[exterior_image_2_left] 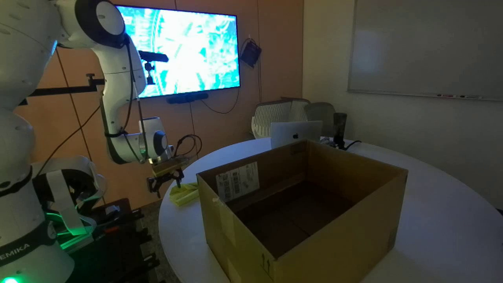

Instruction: Pick up the pen and put it in the middle of the towel. Fold the towel and put it in the box.

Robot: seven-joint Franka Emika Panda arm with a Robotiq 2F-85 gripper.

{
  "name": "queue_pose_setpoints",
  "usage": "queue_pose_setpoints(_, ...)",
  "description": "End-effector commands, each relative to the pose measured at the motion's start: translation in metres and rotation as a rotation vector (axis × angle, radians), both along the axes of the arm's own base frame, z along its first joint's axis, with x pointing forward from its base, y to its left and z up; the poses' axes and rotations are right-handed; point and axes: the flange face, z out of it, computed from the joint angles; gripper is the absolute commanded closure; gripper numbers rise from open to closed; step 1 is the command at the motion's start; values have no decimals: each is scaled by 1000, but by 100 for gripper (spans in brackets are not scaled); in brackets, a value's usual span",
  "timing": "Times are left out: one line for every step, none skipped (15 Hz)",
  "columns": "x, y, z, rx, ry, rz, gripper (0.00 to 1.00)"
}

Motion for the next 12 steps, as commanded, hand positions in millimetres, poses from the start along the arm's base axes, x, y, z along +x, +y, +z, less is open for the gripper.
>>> queue_pose_setpoints(-1,2,-7,-20,-18,-13,0)
queue_pose_setpoints(-1,1,-11,-29,-18,-22,0)
queue_pose_setpoints(0,-1,-15,-38,-19,-37,0)
queue_pose_setpoints(0,-3,-17,-46,-21,-47,0)
queue_pose_setpoints(1,-5,-21,-55,-23,-56,0)
queue_pose_setpoints(2,-7,-24,-63,-25,-64,0)
queue_pose_setpoints(3,-9,-27,-71,-25,-73,0)
queue_pose_setpoints(3,-11,-30,-77,-24,-82,0)
queue_pose_setpoints(3,-12,-32,-82,-23,-91,0)
queue_pose_setpoints(4,-12,-33,-86,-20,-100,0)
queue_pose_setpoints(3,-13,-36,-89,-19,-104,5)
queue_pose_setpoints(4,-13,-36,-89,-18,-112,17)
